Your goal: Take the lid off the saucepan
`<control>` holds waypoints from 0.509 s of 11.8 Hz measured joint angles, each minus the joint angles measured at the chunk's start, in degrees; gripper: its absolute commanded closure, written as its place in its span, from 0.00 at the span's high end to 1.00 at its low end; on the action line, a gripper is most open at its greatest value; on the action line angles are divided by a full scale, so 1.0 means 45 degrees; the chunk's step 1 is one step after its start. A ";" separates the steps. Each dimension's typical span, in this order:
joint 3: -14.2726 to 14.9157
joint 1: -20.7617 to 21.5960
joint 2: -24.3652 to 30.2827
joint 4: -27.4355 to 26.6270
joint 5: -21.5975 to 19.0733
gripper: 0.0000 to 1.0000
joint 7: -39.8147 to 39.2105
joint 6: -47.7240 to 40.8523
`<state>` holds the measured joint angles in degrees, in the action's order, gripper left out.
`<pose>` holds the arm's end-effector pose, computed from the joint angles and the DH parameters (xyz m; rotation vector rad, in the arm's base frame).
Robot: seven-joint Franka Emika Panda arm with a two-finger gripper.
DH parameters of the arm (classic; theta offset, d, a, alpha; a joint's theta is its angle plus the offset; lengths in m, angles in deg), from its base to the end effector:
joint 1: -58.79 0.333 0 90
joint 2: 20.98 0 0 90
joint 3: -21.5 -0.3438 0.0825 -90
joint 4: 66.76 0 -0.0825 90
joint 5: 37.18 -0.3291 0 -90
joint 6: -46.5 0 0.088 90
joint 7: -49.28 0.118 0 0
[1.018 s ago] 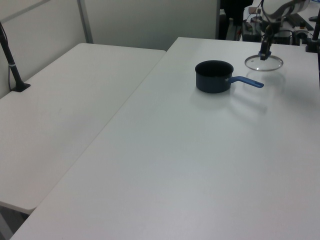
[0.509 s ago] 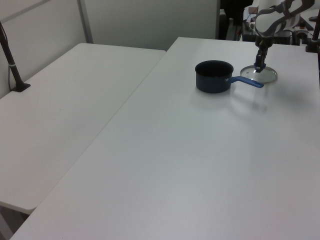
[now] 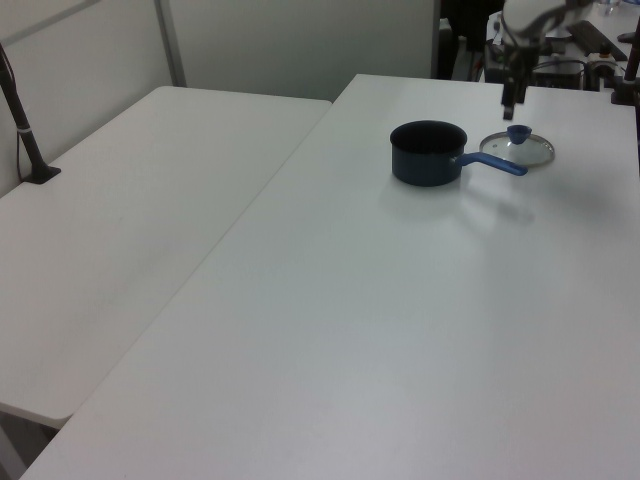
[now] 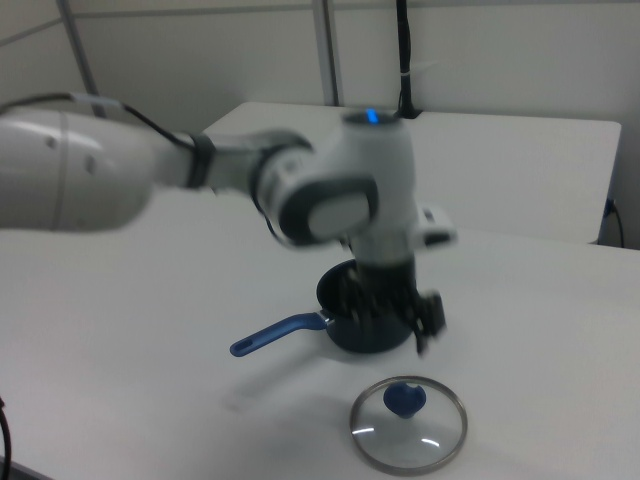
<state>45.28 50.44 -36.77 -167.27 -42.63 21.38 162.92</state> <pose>0.5149 -0.2891 0.4637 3.1035 -0.1548 0.0174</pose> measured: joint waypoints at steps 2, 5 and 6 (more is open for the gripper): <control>-0.0299 0.1244 0.0991 0.0906 0.0935 1.00 0.2321 -0.1825; -0.1726 0.2719 0.1956 0.1844 0.1538 1.00 0.4273 -0.4774; -0.1969 0.3111 0.2128 0.1966 0.1539 1.00 0.4492 -0.4943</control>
<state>36.42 64.44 -27.19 -158.42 -35.70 41.59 140.67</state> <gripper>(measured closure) 0.000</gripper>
